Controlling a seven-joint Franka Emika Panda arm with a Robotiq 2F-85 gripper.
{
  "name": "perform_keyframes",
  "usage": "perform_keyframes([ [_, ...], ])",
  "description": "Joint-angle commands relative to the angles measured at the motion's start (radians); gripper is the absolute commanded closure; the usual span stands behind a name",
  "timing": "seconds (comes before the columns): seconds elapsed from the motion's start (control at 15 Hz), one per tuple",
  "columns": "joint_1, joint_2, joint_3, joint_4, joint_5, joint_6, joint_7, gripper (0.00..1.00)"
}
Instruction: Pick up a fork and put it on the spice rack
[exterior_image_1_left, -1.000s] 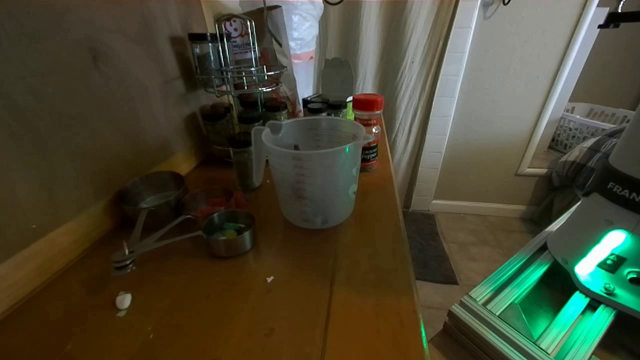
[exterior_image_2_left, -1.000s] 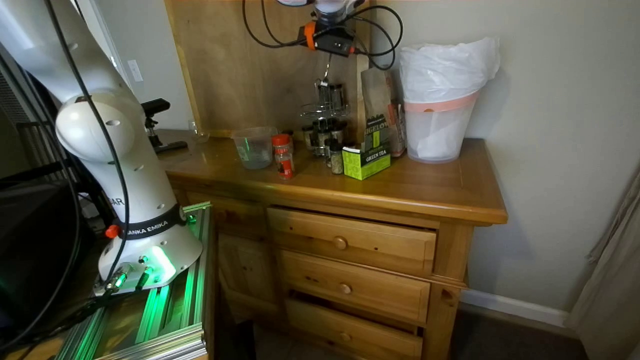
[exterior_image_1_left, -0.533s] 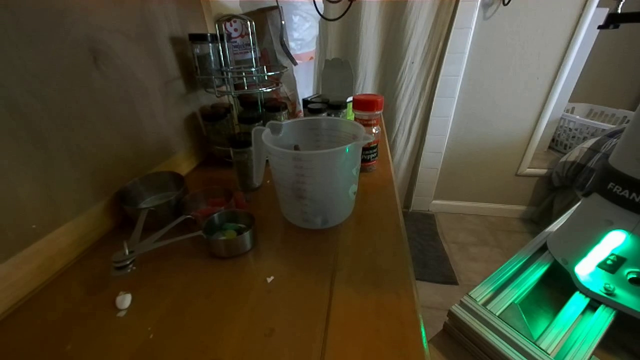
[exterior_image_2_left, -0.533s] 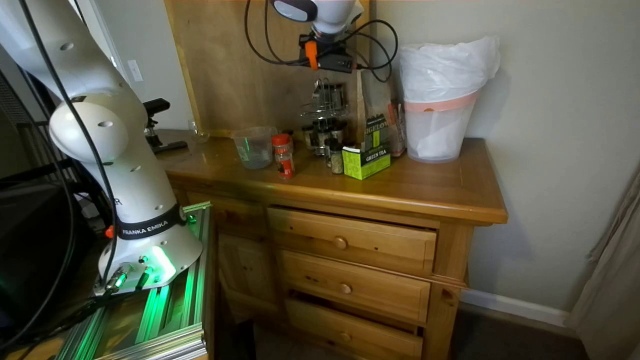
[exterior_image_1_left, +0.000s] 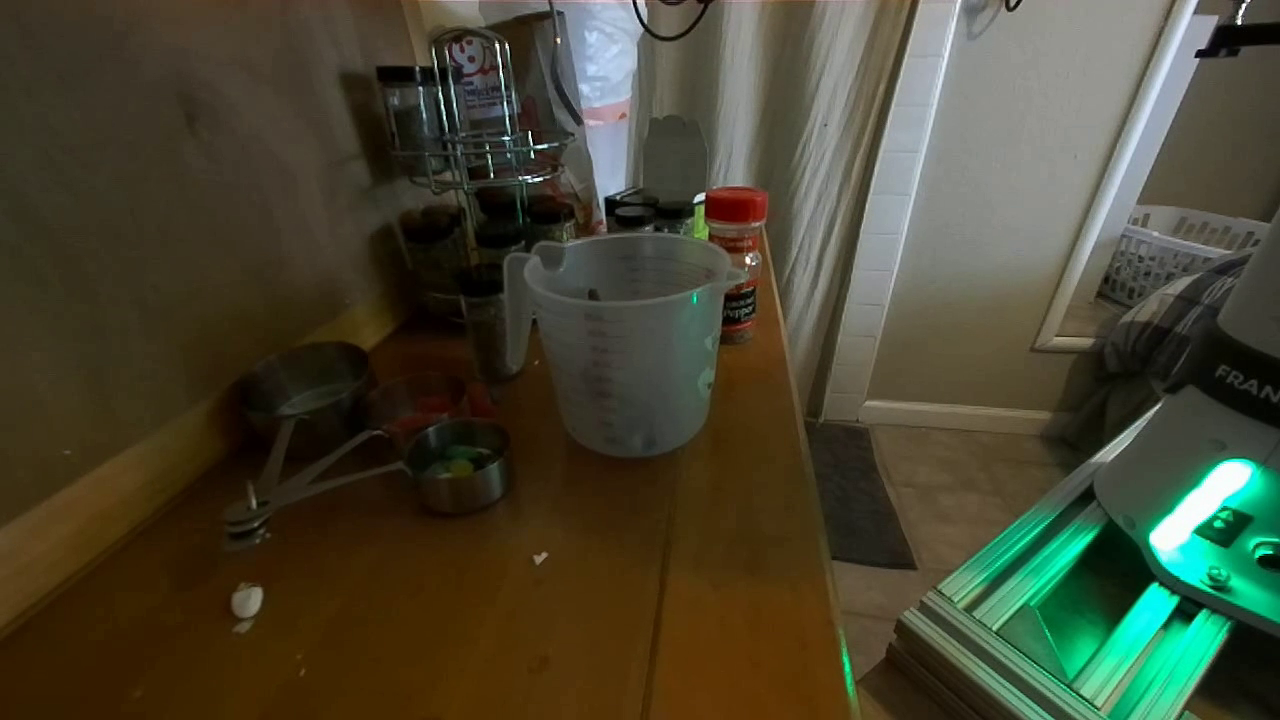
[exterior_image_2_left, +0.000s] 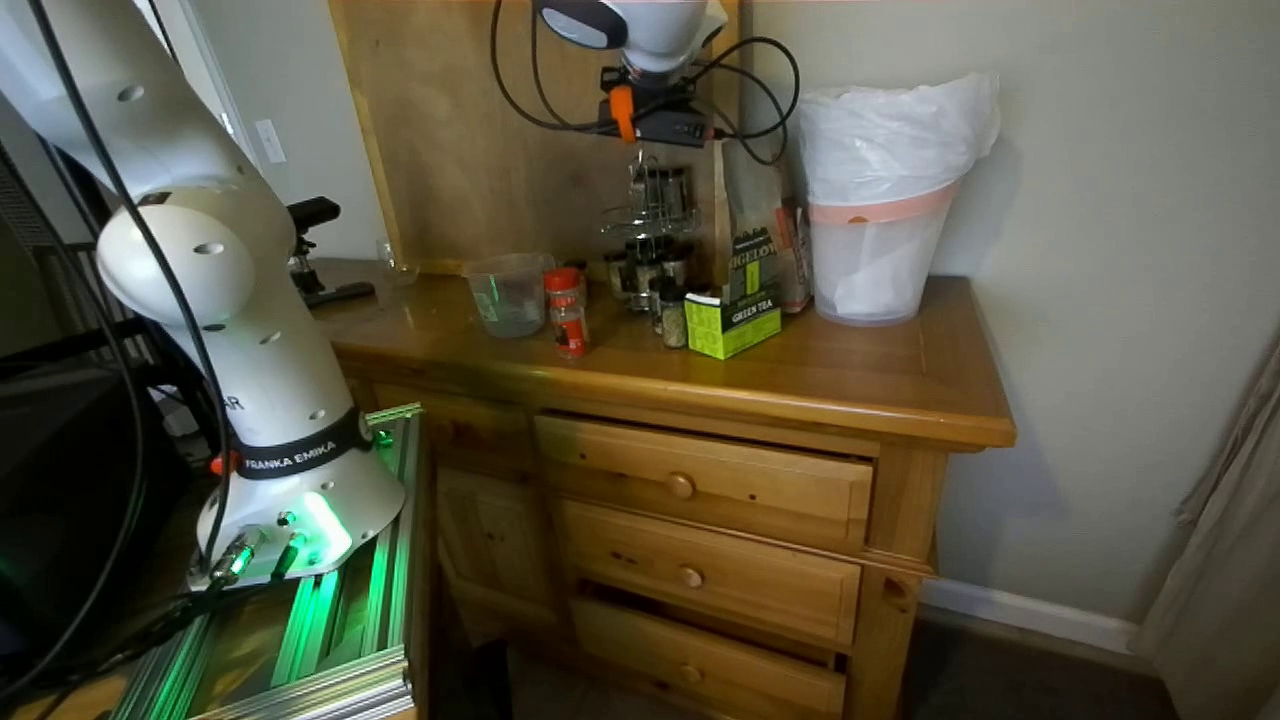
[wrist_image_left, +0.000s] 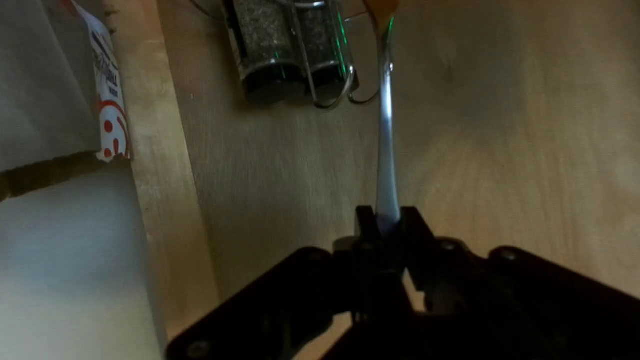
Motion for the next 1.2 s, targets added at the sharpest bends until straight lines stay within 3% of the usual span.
perform_keyframes([
  [0.0, -0.024, 0.017, -0.003, 0.015, 0.146, -0.029, -0.091, 0.96],
  [0.73, -0.032, 0.124, 0.033, 0.029, 0.206, 0.001, -0.197, 0.96],
  [1.13, -0.031, 0.152, 0.043, 0.044, 0.187, 0.037, -0.186, 0.96],
])
